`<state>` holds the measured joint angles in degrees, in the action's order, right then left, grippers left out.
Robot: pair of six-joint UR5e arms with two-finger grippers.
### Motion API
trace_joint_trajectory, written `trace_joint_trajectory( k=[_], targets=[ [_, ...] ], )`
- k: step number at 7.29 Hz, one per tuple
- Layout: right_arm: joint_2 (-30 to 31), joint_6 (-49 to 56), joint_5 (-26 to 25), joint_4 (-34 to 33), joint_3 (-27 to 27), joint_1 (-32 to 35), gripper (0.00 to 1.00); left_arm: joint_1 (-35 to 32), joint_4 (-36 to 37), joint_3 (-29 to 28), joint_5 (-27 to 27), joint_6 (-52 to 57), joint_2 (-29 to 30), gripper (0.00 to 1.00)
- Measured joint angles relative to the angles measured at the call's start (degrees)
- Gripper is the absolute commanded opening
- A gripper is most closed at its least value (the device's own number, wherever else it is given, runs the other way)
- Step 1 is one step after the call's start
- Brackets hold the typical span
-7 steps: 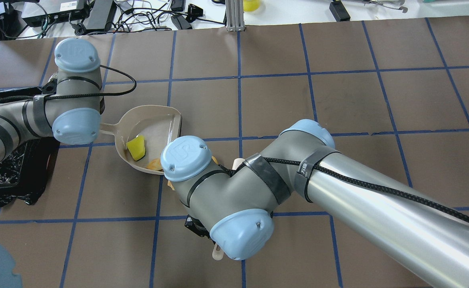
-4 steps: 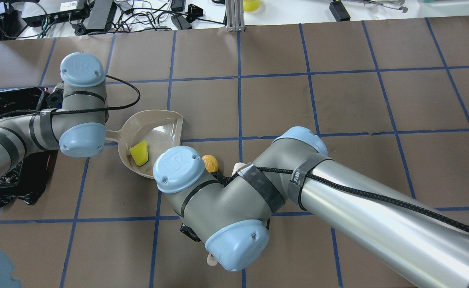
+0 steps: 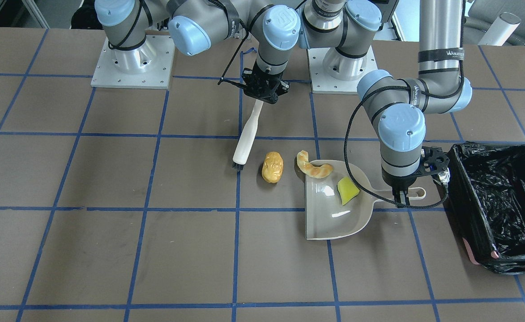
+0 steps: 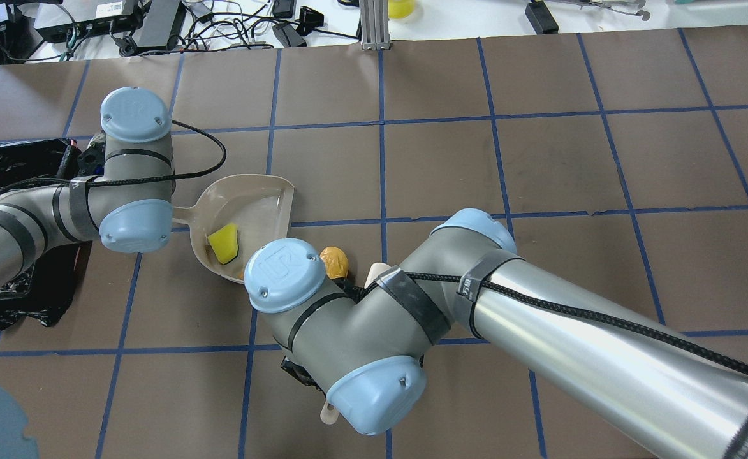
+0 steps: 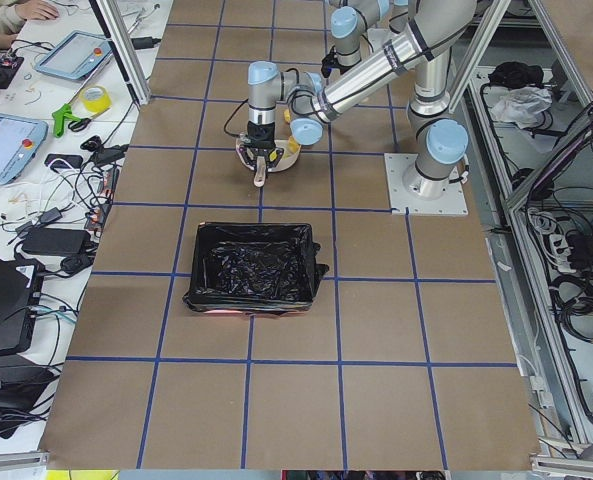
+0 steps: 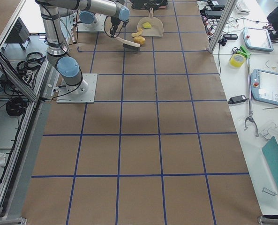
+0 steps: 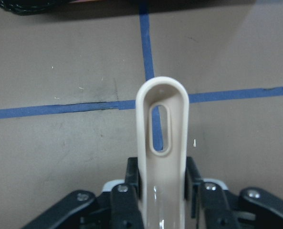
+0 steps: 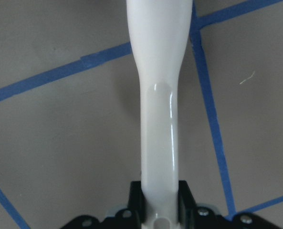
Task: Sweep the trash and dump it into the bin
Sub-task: 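Sweep the bread bun toward the dustpan while the left gripper angles the dustpan, then push the bun into the dustpan with the brush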
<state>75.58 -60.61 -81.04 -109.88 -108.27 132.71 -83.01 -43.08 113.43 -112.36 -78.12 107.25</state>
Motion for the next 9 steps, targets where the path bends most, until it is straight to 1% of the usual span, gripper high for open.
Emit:
trace_joint_trajectory(
  k=[2,3,4,7,9],
  targets=[
    [-3.1,-1.5,1.6,-4.0,1.1,0.0,0.00,0.0,0.1,0.0,0.0,0.0,0.2,0.00],
    [-5.1,-1.8,1.8,-5.1,2.8,0.0,0.00,0.0,0.1,-0.1,0.0,0.0,0.3,0.00],
    [-7.5,-1.8,1.8,-5.5,5.4,0.0,0.00,0.0,0.1,-0.2,0.0,-0.1,0.4,0.00],
    [-15.9,-2.0,2.0,-5.7,15.6,0.0,0.00,0.0,0.1,-0.5,0.1,0.0,0.8,0.00],
    [-18.6,-2.0,2.6,-5.7,19.3,0.0,0.00,0.0,0.1,-0.6,0.1,0.0,0.9,0.00]
  ],
)
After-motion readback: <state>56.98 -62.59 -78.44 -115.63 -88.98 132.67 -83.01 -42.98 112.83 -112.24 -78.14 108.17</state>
